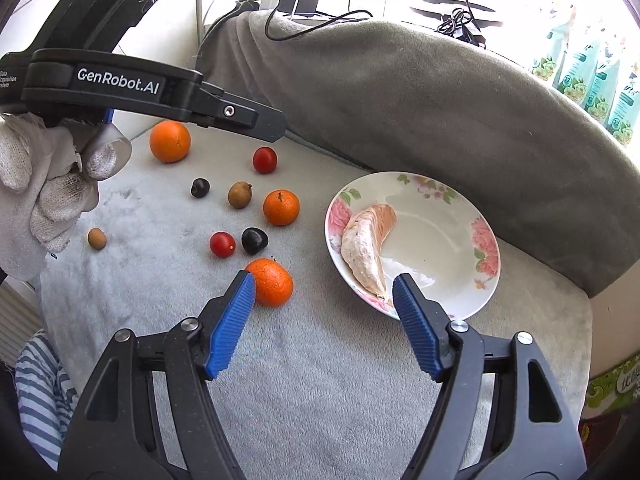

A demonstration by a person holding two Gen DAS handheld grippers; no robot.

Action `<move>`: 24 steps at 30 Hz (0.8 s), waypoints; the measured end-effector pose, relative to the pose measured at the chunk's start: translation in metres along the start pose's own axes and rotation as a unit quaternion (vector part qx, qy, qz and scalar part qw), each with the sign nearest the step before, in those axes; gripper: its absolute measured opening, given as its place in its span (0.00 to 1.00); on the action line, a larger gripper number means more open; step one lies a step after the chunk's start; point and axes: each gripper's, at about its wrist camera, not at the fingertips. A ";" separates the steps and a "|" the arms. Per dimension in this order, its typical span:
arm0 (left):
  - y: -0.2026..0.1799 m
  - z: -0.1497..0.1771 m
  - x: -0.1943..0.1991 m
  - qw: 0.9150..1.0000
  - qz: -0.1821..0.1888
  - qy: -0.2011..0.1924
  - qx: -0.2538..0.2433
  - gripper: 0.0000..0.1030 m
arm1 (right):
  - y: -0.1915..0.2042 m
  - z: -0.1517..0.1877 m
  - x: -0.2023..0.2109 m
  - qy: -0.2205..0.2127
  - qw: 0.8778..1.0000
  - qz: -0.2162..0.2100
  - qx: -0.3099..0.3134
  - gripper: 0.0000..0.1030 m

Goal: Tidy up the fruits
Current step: 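Withdraw the right tool from the plate and move toward the large orange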

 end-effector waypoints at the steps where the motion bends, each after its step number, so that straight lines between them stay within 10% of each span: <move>1: 0.003 0.002 0.004 1.000 -0.002 -0.003 0.002 0.47 | 0.001 -0.002 0.001 -0.001 1.000 -0.001 -0.001 0.72; 24: 0.131 0.078 0.092 0.987 -0.118 -0.056 0.097 0.47 | 0.054 -0.071 -0.028 -0.011 0.998 -0.058 -0.024 0.82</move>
Point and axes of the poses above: each gripper's, at about its wrist camera, not at the fingertips, and x roughly against the way its jaws point, y to its left, z to its underside, and after that the axes turned 7 degrees about z, right-handed
